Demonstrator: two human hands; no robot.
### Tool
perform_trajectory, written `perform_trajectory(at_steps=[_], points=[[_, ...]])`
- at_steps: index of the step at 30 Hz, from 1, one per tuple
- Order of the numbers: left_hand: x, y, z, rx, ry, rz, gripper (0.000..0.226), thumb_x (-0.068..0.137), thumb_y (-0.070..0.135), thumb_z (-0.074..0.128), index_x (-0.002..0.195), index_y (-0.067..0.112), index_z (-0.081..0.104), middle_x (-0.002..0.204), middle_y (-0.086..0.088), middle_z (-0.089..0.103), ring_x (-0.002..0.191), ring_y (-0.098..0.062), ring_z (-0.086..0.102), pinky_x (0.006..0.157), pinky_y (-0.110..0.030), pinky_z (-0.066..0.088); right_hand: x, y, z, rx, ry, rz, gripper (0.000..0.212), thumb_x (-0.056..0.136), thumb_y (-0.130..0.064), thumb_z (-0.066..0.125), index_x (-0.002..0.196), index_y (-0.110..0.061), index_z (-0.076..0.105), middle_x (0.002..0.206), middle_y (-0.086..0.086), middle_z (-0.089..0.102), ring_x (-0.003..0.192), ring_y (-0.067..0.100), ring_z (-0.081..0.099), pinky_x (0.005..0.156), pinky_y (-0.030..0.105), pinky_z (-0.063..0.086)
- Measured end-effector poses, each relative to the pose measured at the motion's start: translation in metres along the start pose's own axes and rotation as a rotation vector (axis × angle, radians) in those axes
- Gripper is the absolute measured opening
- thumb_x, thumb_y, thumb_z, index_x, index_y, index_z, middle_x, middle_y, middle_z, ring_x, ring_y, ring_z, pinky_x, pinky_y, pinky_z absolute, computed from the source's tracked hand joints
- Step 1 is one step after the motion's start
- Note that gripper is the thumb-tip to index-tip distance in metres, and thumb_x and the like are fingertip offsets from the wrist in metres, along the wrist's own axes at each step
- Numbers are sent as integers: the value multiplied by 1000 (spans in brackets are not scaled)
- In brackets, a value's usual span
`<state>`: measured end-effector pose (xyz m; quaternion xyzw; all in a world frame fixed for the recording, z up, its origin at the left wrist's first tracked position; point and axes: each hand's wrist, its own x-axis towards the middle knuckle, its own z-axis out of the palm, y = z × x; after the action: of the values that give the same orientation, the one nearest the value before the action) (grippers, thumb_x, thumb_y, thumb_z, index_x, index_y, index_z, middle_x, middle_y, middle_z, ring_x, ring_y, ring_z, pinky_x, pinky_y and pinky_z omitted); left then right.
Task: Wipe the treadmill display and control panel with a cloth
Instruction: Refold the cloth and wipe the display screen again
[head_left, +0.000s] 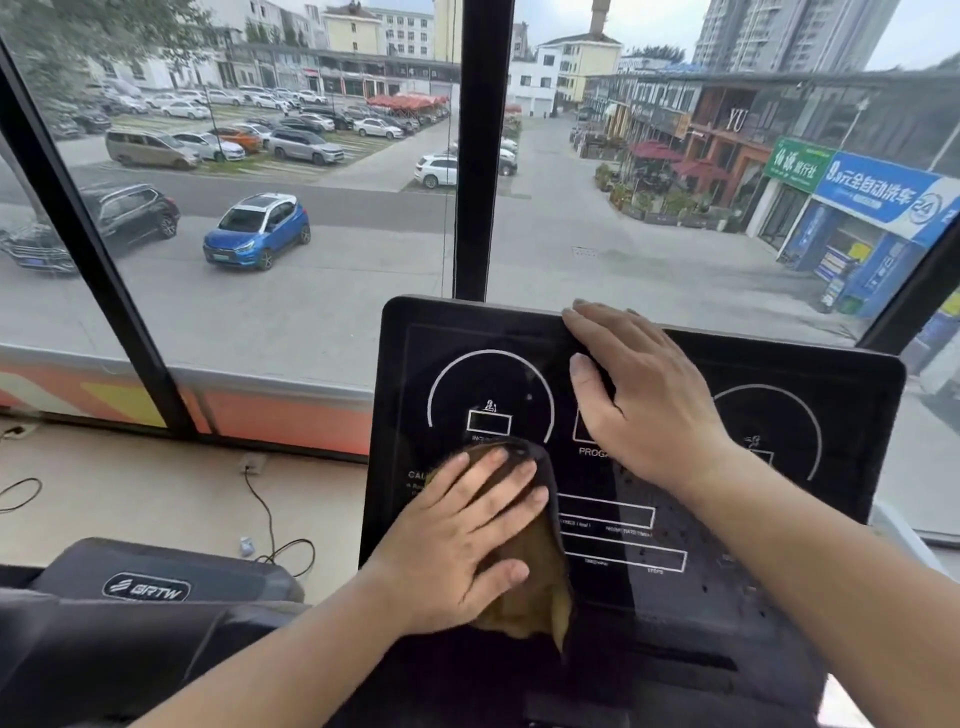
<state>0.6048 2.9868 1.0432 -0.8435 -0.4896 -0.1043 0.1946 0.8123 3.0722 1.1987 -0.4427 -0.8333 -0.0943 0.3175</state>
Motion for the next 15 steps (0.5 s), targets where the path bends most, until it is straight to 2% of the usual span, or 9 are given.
perform_trajectory(at_steps=[4, 7, 9, 11, 13, 15], points=[[63, -42, -48, -53, 107, -176, 70, 103, 63, 18, 163, 28, 19, 172, 2, 8, 159, -24, -4, 128, -52, 5, -15, 33, -15, -157, -4, 239, 55, 105, -37, 40, 155, -16, 41, 161, 5, 42, 153, 23, 30, 130, 41, 9], [100, -35, -59, -30, 138, -273, 79, 100, 69, 17, 164, 25, 10, 173, -2, -3, 158, -29, -11, 127, -55, -2, -24, 48, -10, -111, 41, 229, 51, 99, -29, 44, 148, -16, 51, 150, 2, 55, 144, 24, 43, 128, 43, 18], [99, -7, -44, -18, 151, -290, 84, 98, 72, 21, 164, 21, 10, 173, -6, -3, 158, -32, -11, 127, -57, -1, -24, 53, -10, -67, 82, 210, 49, 96, -25, 48, 143, -19, 58, 143, -1, 62, 138, 24, 50, 125, 43, 25], [82, 30, -21, -27, 101, -192, 84, 99, 73, 26, 164, 21, 14, 173, -5, 2, 158, -32, -7, 126, -58, 7, -24, 55, -11, -52, 88, 197, 48, 95, -25, 50, 141, -20, 60, 142, -2, 63, 136, 23, 52, 123, 43, 27], [61, 55, -3, -10, 15, -20, 82, 100, 73, 28, 164, 24, 16, 173, -2, 5, 159, -29, -6, 124, -56, 13, -24, 56, -12, -40, 86, 185, 48, 95, -26, 50, 142, -21, 59, 143, -3, 62, 137, 23, 51, 123, 43, 27], [59, 44, -4, 19, -36, 149, 77, 102, 70, 26, 164, 27, 14, 172, 2, 5, 159, -25, -6, 125, -52, 12, -26, 54, -12, -19, 87, 207, 49, 95, -27, 49, 143, -21, 58, 144, -3, 61, 139, 23, 49, 125, 43, 25]])
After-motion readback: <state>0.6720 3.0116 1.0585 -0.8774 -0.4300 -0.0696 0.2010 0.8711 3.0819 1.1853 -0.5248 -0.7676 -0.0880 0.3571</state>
